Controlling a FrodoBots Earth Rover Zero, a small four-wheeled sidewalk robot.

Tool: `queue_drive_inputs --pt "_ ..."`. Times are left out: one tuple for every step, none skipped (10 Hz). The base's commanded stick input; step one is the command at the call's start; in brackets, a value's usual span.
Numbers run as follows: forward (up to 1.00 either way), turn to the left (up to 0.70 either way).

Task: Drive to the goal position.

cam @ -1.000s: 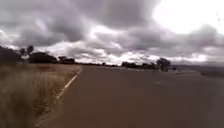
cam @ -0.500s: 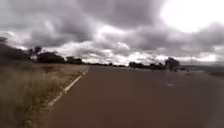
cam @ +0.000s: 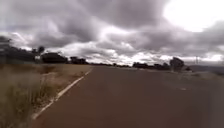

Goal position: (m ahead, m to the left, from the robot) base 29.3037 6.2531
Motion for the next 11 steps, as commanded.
queue_drive_inputs --pt "0.85 0.04" --pt "0.85 0.04" --pt "0.85 0.04" --pt "0.85 0.04" --pt "0.85 0.04" --pt "0.85 0.04" --pt "0.85 0.04" --pt "0.85 0.04" --pt "0.85 0.04" --pt "0.85 0.04" --pt "0.85 0.04"
